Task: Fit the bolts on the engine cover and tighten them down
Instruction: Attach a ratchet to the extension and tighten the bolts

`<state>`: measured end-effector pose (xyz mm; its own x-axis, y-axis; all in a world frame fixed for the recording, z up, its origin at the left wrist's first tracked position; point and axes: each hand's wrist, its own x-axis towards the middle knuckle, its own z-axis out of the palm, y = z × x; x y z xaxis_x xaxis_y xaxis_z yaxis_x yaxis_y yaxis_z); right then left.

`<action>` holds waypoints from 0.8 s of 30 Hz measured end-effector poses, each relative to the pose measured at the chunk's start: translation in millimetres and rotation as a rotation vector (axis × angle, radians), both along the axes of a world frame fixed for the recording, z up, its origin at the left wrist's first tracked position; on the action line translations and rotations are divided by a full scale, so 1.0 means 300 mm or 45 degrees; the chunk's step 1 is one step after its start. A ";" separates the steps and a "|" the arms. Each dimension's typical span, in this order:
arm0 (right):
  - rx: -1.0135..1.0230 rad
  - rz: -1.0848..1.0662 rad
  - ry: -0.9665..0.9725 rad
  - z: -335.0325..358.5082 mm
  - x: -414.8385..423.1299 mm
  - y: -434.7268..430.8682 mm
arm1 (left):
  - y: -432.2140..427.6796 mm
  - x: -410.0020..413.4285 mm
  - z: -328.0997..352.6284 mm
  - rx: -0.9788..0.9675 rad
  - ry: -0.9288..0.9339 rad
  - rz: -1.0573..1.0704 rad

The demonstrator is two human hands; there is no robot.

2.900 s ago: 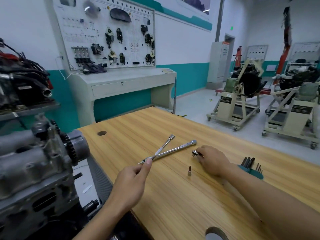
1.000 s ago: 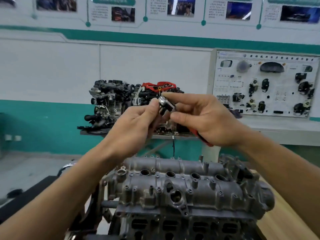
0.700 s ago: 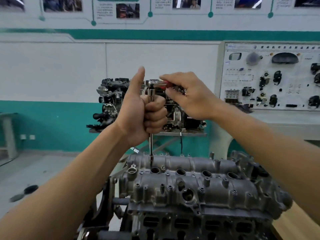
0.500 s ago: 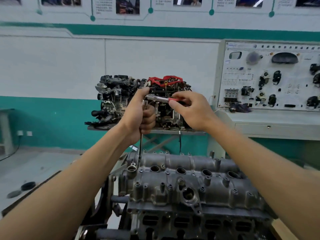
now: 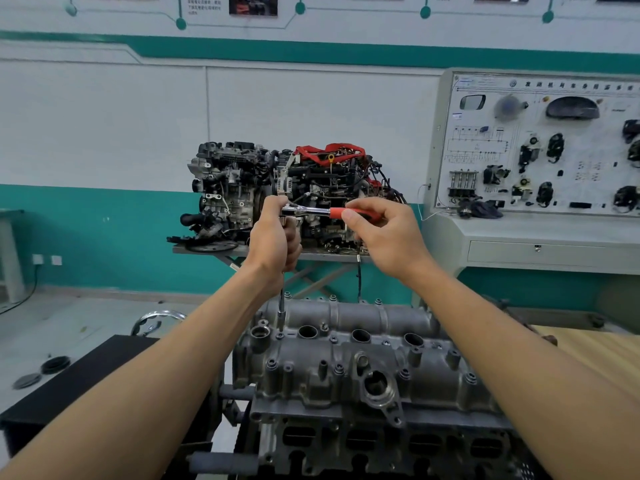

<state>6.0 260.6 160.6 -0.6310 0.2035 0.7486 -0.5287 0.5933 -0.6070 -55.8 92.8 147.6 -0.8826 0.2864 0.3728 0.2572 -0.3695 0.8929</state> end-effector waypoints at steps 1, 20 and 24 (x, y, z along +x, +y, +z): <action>0.001 0.001 -0.005 -0.005 0.000 0.001 | 0.000 -0.002 -0.005 -0.004 -0.005 0.006; -0.061 0.086 0.125 -0.037 0.134 -0.157 | -0.013 -0.063 -0.025 -0.009 0.006 0.000; -0.027 0.074 0.265 -0.082 0.181 -0.218 | 0.007 -0.047 -0.020 -0.022 -0.006 0.013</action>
<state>60.2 195.3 136.1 -0.4741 0.1881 0.8601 -0.6771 0.5465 -0.4928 -69.8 94.8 141.6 -0.8871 0.2840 0.3638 0.2567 -0.3516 0.9003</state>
